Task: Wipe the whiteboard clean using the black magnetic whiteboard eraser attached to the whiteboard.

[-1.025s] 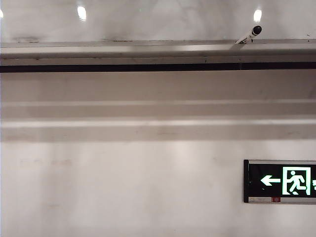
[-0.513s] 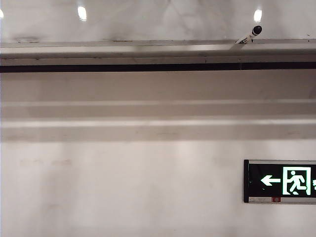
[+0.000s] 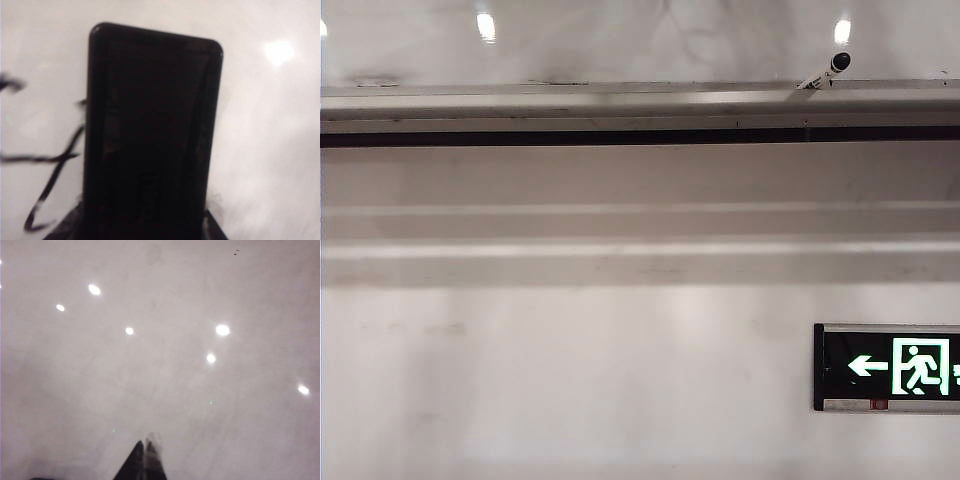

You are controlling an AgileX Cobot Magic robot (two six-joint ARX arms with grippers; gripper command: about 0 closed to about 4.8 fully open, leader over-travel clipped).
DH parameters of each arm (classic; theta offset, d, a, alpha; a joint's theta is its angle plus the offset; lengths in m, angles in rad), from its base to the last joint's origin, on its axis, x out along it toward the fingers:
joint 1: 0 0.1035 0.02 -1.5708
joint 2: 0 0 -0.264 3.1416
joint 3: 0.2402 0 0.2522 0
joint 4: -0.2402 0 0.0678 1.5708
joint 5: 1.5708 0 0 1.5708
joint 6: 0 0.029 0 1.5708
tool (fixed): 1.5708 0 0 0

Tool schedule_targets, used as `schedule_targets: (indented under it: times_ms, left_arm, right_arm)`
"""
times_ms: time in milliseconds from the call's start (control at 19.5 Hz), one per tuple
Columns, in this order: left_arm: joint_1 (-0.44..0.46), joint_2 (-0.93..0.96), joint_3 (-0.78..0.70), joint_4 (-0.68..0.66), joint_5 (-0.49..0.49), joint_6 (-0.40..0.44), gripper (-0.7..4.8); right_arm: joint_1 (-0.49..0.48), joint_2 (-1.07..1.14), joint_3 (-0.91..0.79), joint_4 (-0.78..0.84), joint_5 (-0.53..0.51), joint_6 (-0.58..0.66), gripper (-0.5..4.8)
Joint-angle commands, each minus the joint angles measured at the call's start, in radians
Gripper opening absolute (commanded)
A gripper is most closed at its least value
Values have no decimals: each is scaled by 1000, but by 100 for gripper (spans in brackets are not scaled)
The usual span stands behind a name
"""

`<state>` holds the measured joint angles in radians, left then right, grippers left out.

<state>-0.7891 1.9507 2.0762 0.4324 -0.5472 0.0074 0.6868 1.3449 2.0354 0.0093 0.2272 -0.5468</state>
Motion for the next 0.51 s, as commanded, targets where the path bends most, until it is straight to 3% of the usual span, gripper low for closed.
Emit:
schedule_targets:
  times_ms: [51, 103, 205, 359, 513]
  left_arm:
    - [2, -18, 50, -150, 101, 246, 126]
    - [4, -18, 89, -237, 133, 308, 128]
    - [22, -18, 136, -347, 213, 356, 128]
    - [73, -20, 195, -508, 233, 357, 128]
    - [125, -52, 204, -573, 231, 314, 129]
  right_arm:
    - [2, -5, 3, 10, -2, 4, 0]
    - [2, -5, 3, 10, -2, 5, 0]
    - [2, -5, 3, 10, -2, 5, 0]
    - [2, -6, 3, 11, -2, 5, 0]
    - [2, -5, 3, 11, -3, 5, 0]
